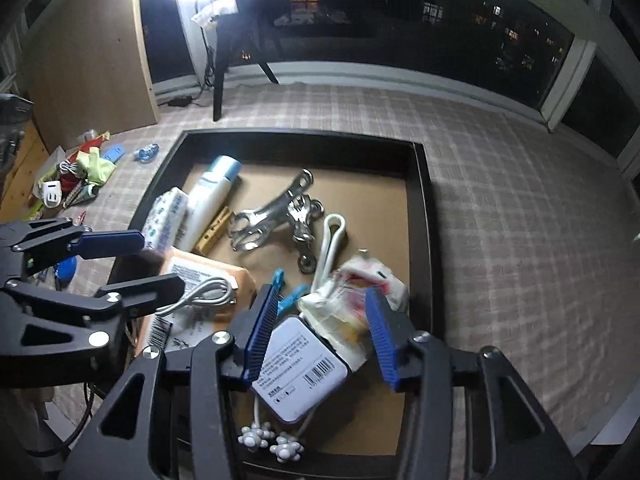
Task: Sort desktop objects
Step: 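Carry the white cable and Coffee-mate sachet over the tray and release both, then move both grippers back over the pile of items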
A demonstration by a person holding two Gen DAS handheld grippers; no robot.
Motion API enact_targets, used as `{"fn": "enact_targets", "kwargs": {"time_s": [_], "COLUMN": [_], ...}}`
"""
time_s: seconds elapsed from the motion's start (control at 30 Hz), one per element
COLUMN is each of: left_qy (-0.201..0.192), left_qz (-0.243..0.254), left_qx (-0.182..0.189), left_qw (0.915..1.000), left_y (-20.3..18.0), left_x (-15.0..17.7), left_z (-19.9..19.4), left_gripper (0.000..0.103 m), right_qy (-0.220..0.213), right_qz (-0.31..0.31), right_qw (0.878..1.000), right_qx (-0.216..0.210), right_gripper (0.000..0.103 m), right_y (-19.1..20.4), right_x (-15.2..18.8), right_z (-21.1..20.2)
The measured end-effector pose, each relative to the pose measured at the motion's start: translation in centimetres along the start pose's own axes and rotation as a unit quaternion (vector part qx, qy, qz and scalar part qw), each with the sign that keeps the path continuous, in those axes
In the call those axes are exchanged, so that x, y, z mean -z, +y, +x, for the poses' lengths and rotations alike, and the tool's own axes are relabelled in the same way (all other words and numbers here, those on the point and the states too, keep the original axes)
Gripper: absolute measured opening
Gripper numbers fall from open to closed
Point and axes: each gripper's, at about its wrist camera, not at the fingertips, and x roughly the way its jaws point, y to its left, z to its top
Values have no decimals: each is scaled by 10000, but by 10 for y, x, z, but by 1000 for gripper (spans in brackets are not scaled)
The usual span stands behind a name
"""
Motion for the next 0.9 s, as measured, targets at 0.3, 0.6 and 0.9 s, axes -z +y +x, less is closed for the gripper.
{"fn": "enact_targets", "kwargs": {"time_s": [0.3,0.6,0.9], "left_qy": [-83,-401,-404], "left_qz": [-205,-722,-1846], "left_qx": [-307,-650,-1203], "left_qw": [9993,9945,9746], "left_y": [17,72,178], "left_x": [10,45,121], "left_z": [-18,-59,-94], "left_gripper": [69,70,72], "right_qy": [-210,-344,-293], "right_qz": [-134,-314,-690], "right_qw": [9994,9979,9936], "right_qx": [-228,-443,-849], "right_gripper": [48,48,47], "right_y": [18,44,97], "right_x": [-6,-6,-10], "right_z": [-15,-26,-21]}}
